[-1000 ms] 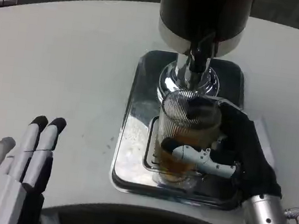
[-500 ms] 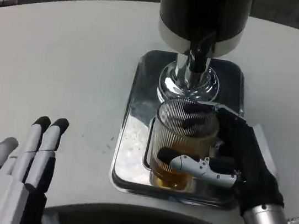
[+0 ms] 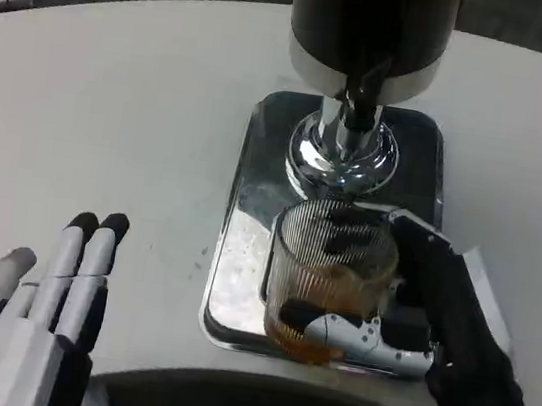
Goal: Grasp the cup under the faucet to collect the drink, then remove the cup.
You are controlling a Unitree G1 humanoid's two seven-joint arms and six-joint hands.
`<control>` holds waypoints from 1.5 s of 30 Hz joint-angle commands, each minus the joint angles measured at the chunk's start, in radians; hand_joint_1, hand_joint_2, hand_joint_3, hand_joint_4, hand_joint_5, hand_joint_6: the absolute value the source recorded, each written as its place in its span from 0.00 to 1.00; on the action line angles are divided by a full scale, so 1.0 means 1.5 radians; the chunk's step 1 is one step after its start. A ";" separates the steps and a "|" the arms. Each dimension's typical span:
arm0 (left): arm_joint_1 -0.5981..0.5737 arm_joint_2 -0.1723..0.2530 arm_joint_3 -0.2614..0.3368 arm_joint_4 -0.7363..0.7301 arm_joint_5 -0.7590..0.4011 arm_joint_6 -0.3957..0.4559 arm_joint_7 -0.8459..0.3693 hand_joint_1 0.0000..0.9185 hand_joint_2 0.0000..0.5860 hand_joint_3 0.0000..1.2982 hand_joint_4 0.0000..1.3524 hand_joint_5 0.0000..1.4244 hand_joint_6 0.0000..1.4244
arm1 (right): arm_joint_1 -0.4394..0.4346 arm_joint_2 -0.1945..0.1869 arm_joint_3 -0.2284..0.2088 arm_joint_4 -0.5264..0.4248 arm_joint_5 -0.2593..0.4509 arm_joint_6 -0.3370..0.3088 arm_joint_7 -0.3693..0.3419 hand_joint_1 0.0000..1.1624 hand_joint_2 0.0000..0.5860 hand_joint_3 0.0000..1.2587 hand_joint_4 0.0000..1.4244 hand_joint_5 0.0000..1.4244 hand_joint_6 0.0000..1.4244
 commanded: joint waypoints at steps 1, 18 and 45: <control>0.014 -0.005 -0.005 -0.010 0.031 0.011 -0.011 0.00 0.17 0.01 0.00 0.12 0.06 | 0.039 0.003 0.002 -0.080 0.022 -0.020 0.013 0.95 0.10 0.74 0.80 0.85 1.00; 0.030 0.026 -0.006 -0.026 0.071 -0.032 0.028 0.00 0.23 0.18 0.00 0.23 0.27 | 0.135 -0.045 -0.021 -0.281 0.055 0.014 0.090 0.95 0.10 0.74 0.79 0.84 1.00; 0.096 0.045 0.075 -0.080 0.038 -0.080 0.012 0.00 0.14 0.00 0.00 0.02 0.00 | 0.197 -0.088 -0.023 -0.414 0.051 0.012 0.150 0.95 0.11 0.73 0.78 0.83 1.00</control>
